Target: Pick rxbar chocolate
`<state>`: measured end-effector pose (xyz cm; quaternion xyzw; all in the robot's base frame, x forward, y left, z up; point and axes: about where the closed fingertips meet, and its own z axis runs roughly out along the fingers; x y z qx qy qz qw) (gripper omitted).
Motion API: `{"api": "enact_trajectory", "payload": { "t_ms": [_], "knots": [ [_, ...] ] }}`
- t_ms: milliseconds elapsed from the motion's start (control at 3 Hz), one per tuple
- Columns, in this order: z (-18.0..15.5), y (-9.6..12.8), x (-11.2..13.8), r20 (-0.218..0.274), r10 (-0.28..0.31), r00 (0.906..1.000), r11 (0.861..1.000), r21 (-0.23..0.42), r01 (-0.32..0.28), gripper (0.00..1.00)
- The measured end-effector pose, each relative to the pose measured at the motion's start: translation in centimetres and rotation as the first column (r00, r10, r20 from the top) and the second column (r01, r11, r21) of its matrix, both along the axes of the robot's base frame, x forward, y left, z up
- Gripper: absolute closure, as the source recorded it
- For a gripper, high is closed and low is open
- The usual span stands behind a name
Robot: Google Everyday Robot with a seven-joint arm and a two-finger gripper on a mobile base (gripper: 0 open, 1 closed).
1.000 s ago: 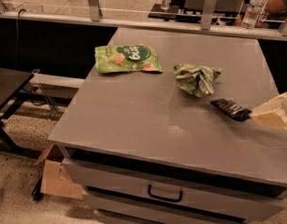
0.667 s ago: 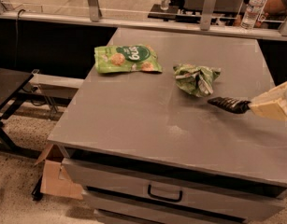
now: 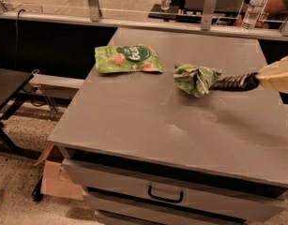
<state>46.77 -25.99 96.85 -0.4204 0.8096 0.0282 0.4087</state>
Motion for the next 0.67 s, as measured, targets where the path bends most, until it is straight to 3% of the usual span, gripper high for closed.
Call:
{"api": "enact_trajectory", "payload": {
  "t_ms": [333, 667],
  "knots": [
    [2.07, 0.52, 0.34, 0.053, 0.023, 0.9984, 1.000, 0.008, -0.023, 1.00],
    [2.07, 0.52, 0.34, 0.053, 0.023, 0.9984, 1.000, 0.008, -0.023, 1.00]
  ]
}}
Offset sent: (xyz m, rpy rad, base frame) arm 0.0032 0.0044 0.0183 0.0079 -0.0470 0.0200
